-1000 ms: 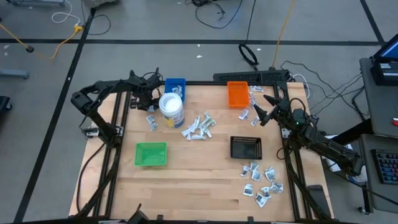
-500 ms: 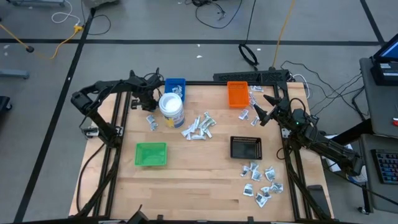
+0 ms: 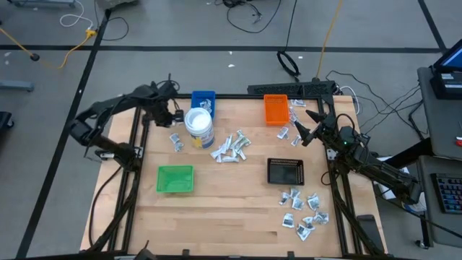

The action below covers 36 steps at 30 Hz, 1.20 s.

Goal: Pick & Place First Aid Supplies
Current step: Put the blue alcohol pad into the blue bin

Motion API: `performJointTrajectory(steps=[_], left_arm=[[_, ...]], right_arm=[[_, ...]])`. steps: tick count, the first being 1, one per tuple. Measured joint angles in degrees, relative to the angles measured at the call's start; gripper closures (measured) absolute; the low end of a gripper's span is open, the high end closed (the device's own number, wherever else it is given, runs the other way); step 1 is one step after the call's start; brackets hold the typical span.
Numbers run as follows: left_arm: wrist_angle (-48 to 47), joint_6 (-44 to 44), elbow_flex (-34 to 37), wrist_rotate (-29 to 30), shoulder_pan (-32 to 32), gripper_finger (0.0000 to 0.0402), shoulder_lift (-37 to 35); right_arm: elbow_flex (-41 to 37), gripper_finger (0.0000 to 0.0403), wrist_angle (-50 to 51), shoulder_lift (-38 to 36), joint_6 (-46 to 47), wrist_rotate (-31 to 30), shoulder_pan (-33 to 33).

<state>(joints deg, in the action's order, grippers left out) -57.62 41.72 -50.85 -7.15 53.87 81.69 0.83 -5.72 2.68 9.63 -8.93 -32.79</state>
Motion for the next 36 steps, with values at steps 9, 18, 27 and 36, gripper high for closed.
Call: performJointTrajectory(steps=[9,18,27,36], left_arm=[[-2.72,1.69,-1.80,-0.67,2.38,0.0399,0.30],[-6.78,-0.85,-19.28,1.79,2.14,0.0400,12.44],[-13.31,-3.92,-43.14,2.25,-0.44,0.0401,27.58],[-19.06,-5.45,-58.74,2.04,-2.74,0.0401,36.94]], right_arm=[[0.00,0.0009,0.00,0.00,0.00,0.00,0.00],[0.00,0.0009,0.00,0.01,0.00,0.01,0.00],[0.01,0.0009,0.00,0.00,0.00,0.00,0.01],[0.01,0.0009,0.01,0.00,0.00,0.00,0.00]])
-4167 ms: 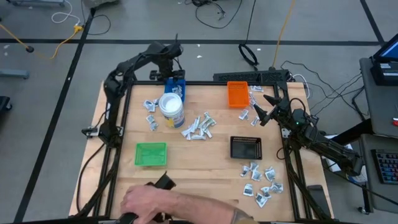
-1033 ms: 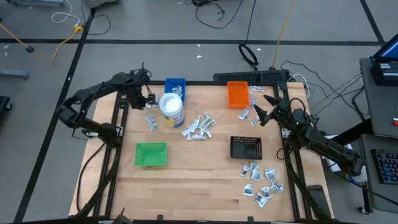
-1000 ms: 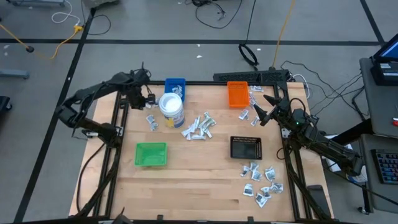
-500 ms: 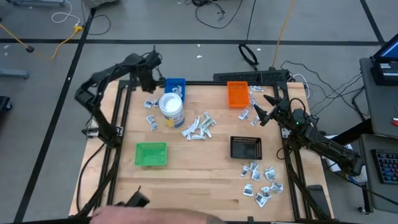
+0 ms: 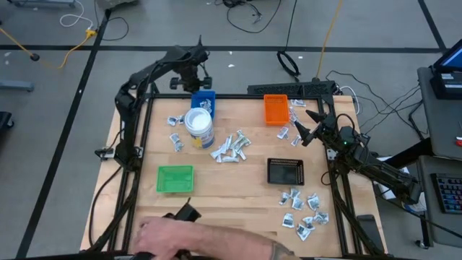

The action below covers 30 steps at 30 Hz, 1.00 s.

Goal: Pick & Place First Aid Supplies
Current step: Put the blue alcohol pad into the blue bin

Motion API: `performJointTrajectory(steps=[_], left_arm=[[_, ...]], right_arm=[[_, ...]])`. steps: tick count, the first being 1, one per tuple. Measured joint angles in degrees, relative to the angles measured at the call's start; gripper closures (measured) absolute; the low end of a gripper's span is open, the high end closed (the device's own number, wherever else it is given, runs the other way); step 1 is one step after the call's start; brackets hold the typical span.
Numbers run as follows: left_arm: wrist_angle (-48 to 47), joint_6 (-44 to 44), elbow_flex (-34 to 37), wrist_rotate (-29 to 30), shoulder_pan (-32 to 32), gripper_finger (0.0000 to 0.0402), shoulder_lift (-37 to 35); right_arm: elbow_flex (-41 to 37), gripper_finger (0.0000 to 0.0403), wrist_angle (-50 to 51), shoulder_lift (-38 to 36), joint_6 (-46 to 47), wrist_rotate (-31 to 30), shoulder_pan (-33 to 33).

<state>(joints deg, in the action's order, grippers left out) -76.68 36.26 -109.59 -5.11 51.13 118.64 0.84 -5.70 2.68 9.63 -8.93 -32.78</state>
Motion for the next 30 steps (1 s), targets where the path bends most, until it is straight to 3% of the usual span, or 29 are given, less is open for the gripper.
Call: performJointTrajectory(steps=[18,30], left_arm=[[0.66,-1.69,-0.42,-1.32,-4.07,0.0400,9.52],[1.55,-0.20,-0.40,-2.49,-4.18,0.0365,10.29]], right_arm=[[-0.01,0.0009,-0.01,0.00,0.00,0.00,0.00],[0.00,0.0009,-0.01,0.00,0.00,0.00,0.01]])
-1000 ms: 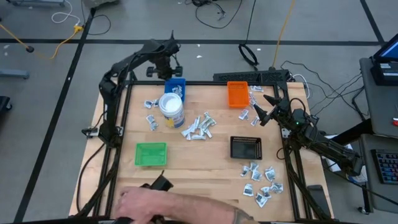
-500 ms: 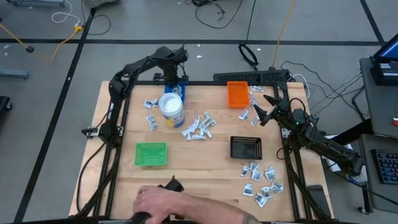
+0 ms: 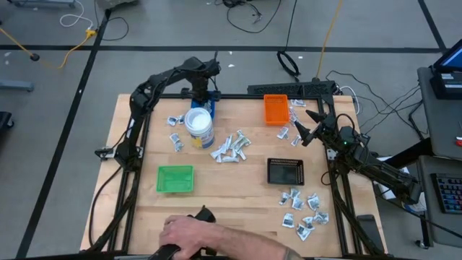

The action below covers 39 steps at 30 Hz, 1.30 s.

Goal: Pick & Place First Aid Supplies
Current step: Put the blue alcohol pad into the blue bin

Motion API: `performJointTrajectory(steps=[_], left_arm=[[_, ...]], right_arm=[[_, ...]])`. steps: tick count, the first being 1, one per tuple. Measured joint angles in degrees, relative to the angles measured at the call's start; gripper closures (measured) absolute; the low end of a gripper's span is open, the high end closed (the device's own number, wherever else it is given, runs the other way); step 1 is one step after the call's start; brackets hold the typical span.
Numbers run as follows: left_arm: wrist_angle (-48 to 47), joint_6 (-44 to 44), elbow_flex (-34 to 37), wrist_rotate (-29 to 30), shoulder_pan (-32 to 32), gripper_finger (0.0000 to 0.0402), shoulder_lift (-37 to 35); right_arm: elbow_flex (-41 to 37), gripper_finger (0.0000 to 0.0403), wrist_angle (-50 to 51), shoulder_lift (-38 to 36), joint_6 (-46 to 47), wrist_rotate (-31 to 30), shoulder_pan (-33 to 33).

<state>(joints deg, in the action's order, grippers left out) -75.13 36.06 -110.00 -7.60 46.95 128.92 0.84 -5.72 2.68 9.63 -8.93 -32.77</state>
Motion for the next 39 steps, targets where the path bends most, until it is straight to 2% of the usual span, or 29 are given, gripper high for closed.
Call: performJointTrajectory(steps=[12,17,23,31,34,39], left_arm=[[-0.10,-1.27,0.02,-1.74,0.99,0.0214,-1.17],[0.00,-1.32,0.02,-2.33,2.28,0.0175,-2.92],[-0.07,-2.46,0.02,-2.70,4.10,0.0154,-5.19],[-1.25,-6.22,0.90,-3.02,5.41,0.0147,-7.30],[-0.21,-7.18,5.23,-2.40,5.94,0.0146,-10.62],[4.56,-7.09,17.08,0.30,6.40,0.0146,-18.40]], right_arm=[[-0.02,0.0009,0.00,0.02,0.00,0.00,0.00],[-0.01,0.0009,0.00,0.00,0.00,0.00,-0.01],[-0.02,0.0009,0.00,0.00,0.00,0.00,0.00],[-0.02,0.0009,0.00,0.00,0.00,0.00,0.00],[-0.02,0.0009,0.00,0.00,0.00,0.00,-0.01],[0.00,0.0009,0.00,0.00,0.00,0.00,0.00]])
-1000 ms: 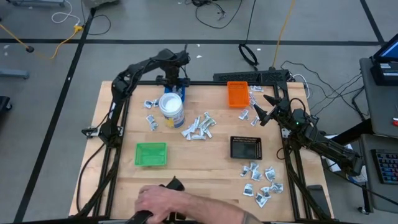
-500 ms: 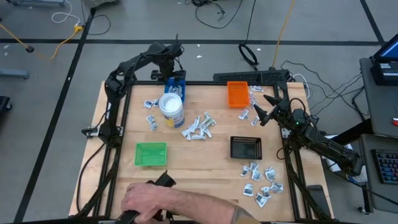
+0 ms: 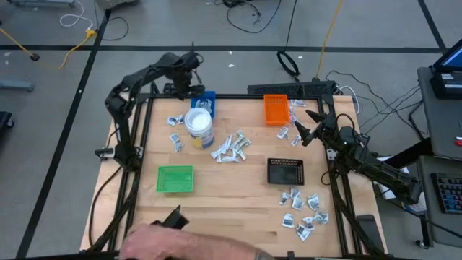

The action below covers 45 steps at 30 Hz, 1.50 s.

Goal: Pick & Place First Aid Supplies
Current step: Put the blue alcohol pad into the blue bin

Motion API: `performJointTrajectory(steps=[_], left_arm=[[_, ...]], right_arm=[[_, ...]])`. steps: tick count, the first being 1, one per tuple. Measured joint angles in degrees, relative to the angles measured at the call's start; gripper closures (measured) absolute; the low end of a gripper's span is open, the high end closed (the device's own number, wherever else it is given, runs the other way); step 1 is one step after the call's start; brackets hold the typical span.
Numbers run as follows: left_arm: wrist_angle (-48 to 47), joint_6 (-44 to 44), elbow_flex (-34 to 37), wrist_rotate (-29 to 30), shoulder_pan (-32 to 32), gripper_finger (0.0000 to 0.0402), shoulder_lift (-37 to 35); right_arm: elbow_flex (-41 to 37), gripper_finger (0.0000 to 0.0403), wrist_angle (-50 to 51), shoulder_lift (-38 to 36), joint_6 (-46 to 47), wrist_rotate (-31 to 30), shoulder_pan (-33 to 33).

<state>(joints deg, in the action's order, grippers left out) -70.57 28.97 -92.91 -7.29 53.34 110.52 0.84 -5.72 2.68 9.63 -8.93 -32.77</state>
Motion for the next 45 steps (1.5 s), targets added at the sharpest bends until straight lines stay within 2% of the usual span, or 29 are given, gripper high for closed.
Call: performJointTrajectory(steps=[11,19,25,29,37,45], left_arm=[[8.04,0.64,24.08,0.44,-0.07,0.0146,-19.52],[7.89,1.77,35.72,0.41,-0.04,0.0146,-31.71],[7.88,5.11,42.87,0.36,-0.07,0.0146,-38.29],[9.13,10.31,45.89,0.42,-1.07,0.0146,-38.49],[18.18,24.12,51.10,0.63,-4.97,0.0147,-38.47],[21.89,31.38,53.32,1.89,-7.45,0.0146,-32.23]], right_arm=[[-0.01,0.0009,0.00,0.00,0.00,0.00,-0.02],[-0.01,0.0009,0.00,0.01,0.00,0.00,0.00],[-0.02,0.0009,0.00,0.00,0.00,0.00,0.00],[-0.02,0.0009,0.00,0.01,0.00,0.00,-0.02],[0.00,0.0009,0.00,0.00,0.00,0.00,0.00],[-0.02,0.0009,0.00,0.01,0.00,0.00,-0.01]])
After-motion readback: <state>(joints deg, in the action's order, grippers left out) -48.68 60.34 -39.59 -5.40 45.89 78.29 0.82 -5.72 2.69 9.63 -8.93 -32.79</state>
